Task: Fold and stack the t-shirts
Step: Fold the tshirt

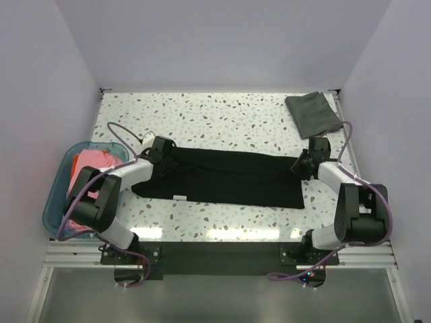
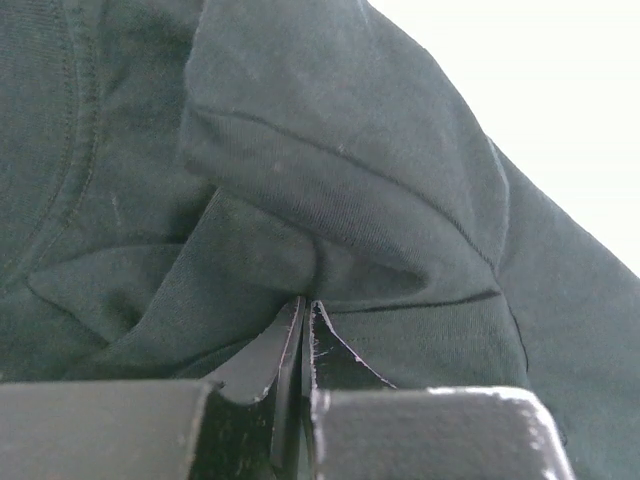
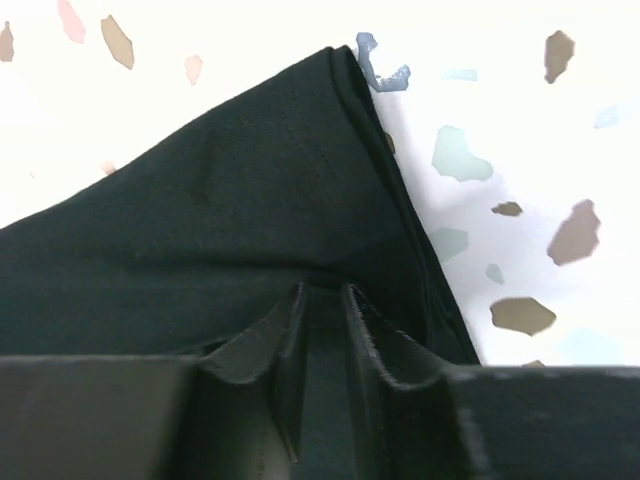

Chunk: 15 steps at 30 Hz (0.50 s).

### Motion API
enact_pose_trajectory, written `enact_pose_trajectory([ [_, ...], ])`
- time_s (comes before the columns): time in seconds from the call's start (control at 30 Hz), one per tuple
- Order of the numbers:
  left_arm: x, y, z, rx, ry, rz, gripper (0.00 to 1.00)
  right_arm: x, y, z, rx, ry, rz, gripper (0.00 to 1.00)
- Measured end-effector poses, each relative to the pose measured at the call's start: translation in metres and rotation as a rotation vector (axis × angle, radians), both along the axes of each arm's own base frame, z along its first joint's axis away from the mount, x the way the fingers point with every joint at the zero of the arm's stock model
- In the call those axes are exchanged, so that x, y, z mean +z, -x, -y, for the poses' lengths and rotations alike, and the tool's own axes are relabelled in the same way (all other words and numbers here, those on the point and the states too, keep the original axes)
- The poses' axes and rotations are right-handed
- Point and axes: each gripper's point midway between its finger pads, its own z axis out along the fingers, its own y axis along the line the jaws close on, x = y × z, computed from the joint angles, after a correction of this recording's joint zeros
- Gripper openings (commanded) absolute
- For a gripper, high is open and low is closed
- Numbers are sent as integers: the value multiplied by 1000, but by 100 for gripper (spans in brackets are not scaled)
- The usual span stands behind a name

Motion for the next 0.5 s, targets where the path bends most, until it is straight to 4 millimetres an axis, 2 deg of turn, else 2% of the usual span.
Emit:
enact_pose_trajectory([
  [0.2, 13, 17, -6, -9, 13, 41, 8, 25, -3, -2, 14, -11, 78, 39],
  [0.23, 19, 20, -7, -15, 16, 58, 12, 30, -3, -5, 26, -17, 93, 43],
  [0.27, 26, 22, -7, -24, 18, 79, 22, 33, -4, -7, 37, -17, 104, 43],
  [0.37, 48, 23, -8, -51, 29, 154, 35, 42, -4, -26, 114, -2, 130, 44],
  [0.43, 62, 20, -8, -60, 30, 199, 38, 45, -5, -42, 173, 5, 139, 44],
  [0.5, 72, 15, -8, -77, 14, 224, 49, 47, -6, -60, 236, 5, 142, 44],
])
